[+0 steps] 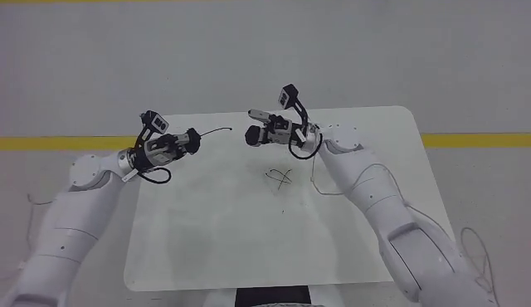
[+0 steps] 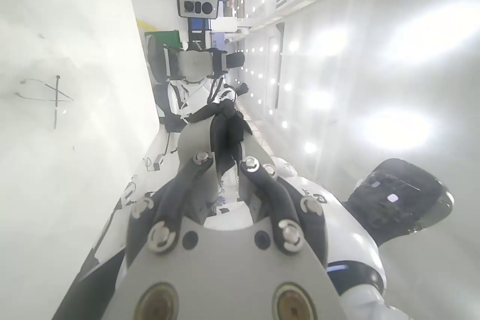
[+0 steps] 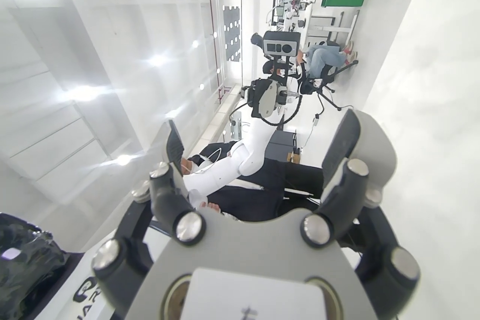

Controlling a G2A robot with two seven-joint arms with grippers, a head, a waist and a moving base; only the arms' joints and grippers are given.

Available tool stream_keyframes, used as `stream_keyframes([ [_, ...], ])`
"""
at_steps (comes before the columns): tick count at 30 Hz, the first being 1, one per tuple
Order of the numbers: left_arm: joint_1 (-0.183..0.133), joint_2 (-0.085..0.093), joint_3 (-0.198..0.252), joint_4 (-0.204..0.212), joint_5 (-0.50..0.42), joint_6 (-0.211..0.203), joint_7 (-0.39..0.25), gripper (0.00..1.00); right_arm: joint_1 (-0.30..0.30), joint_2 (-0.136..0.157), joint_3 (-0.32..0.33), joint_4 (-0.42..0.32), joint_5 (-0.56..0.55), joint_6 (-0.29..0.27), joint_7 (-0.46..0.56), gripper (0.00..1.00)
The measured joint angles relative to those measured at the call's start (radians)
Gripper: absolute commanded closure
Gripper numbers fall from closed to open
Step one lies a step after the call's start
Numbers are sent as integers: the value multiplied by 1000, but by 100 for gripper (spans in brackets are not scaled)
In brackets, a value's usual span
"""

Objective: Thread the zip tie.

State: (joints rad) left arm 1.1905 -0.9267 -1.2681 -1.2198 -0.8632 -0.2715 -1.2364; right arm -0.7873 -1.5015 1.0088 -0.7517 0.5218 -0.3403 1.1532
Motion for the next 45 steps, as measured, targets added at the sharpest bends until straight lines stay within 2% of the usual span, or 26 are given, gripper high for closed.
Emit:
stream_keyframes([
  [5, -3, -1, 3, 7, 5, 2, -7, 100, 11, -8, -3, 20, 10, 0, 25, 69],
  [18, -12, -4, 17, 22, 42, -10, -16, 100, 37, -25, -20, 72, 34, 0, 87, 70],
  [23, -12, -4, 17, 22, 42, -10, -16, 100, 46, -30, -28, 90, 43, 0, 103, 78],
  [24, -12, -4, 17, 22, 42, -10, -16, 100, 47, -31, -29, 92, 45, 0, 105, 80],
  [32, -12, -4, 17, 22, 42, -10, -16, 100, 51, -37, -40, 104, 48, 2, 123, 78],
  [38, -12, -4, 17, 22, 42, -10, -16, 100, 53, -41, -46, 108, 57, 8, 132, 84],
  [45, -12, -4, 17, 22, 42, -10, -16, 100, 57, -45, -52, 107, 65, 10, 140, 86],
])
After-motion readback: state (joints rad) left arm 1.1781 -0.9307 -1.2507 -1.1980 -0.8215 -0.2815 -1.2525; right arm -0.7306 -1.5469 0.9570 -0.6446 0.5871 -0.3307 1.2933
